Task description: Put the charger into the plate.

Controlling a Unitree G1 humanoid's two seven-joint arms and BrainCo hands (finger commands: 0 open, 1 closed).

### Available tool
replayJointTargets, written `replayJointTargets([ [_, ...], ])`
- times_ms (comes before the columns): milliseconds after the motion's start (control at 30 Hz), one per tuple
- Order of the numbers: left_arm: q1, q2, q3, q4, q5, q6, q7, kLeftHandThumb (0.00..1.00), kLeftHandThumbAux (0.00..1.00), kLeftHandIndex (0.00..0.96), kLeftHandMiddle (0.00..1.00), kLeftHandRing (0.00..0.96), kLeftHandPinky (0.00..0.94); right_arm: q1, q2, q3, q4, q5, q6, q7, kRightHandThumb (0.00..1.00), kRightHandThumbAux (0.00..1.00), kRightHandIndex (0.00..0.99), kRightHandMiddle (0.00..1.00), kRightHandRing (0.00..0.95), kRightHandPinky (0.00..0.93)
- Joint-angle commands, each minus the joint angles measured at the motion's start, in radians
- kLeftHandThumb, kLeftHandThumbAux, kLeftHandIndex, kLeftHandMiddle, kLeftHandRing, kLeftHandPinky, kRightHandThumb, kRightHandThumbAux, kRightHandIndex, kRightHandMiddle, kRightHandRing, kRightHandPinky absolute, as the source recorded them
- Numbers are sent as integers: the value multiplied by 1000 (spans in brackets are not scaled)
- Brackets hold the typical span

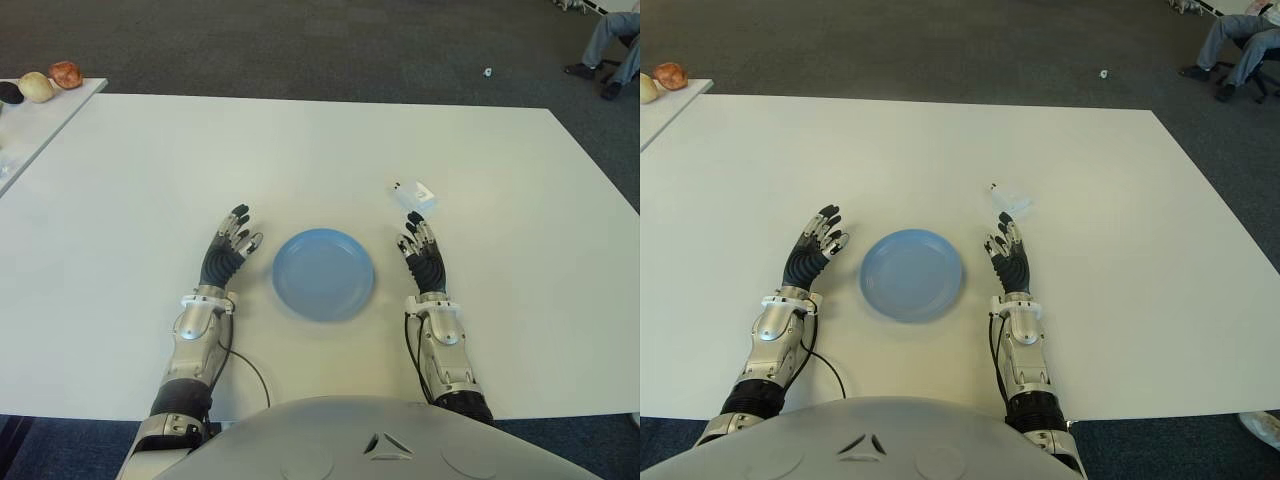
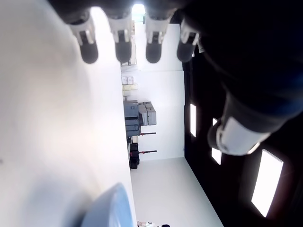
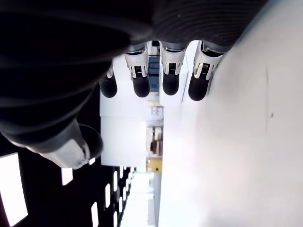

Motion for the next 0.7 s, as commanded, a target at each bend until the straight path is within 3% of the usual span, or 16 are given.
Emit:
replayJointTargets([
  [33, 42, -11, -1, 68, 9, 49, 6, 0, 641, 4, 41, 31, 48, 47, -6, -12, -6, -53, 5, -68, 228, 608, 2, 29, 46, 103],
  [167, 39, -16, 0, 82, 10, 42, 10, 0, 642, 5, 43, 34, 50, 23, -33, -20, -87, -153, -21, -151, 280, 597, 0, 22, 39, 98],
  [400, 36, -29, 2, 103, 8, 20, 11, 0, 650, 7, 50, 42, 59, -22, -87, -29, -148, -279, 31, -228, 332, 549, 0, 1, 6, 47],
  [567, 36, -34, 1, 112, 8, 12, 9, 3, 657, 7, 51, 44, 59, -129, -130, -40, -132, -296, 88, -229, 366, 524, 0, 0, 0, 46],
  [700, 39, -41, 0, 117, 10, 5, 12, 17, 659, 8, 52, 44, 59, -225, -175, -17, -96, -371, 143, -249, 400, 500, 0, 0, 0, 52],
])
